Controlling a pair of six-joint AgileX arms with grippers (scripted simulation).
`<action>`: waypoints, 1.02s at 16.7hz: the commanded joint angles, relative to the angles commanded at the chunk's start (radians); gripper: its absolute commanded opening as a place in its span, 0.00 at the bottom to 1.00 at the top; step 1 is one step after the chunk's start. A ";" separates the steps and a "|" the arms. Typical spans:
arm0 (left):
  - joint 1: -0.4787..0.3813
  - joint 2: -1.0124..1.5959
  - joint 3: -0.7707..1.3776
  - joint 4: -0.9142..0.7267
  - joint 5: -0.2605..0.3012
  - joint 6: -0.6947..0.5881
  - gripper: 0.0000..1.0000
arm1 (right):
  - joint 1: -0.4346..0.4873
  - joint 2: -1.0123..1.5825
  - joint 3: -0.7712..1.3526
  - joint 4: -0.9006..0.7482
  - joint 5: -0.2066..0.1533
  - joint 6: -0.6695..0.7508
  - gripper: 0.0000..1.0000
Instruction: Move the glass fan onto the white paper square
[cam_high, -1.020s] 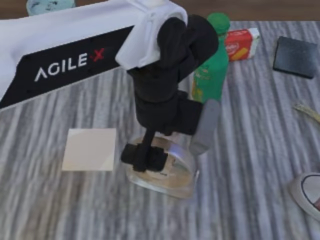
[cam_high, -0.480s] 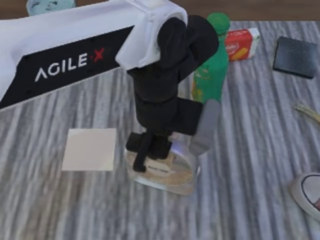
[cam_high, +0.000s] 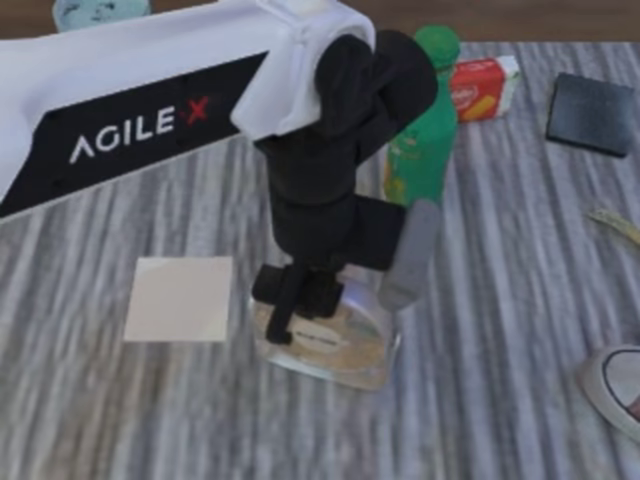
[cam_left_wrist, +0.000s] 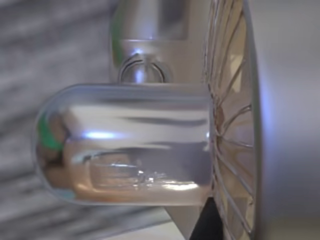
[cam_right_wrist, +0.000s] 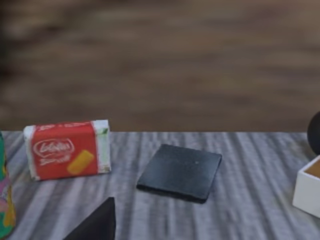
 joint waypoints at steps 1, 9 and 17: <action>0.000 0.000 0.003 -0.003 -0.001 0.000 0.00 | 0.000 0.000 0.000 0.000 0.000 0.000 1.00; 0.018 0.005 0.202 -0.197 0.000 -0.002 0.00 | 0.000 0.000 0.000 0.000 0.000 0.000 1.00; 0.084 -0.023 0.164 -0.185 0.010 0.026 0.00 | 0.000 0.000 0.000 0.000 0.000 0.000 1.00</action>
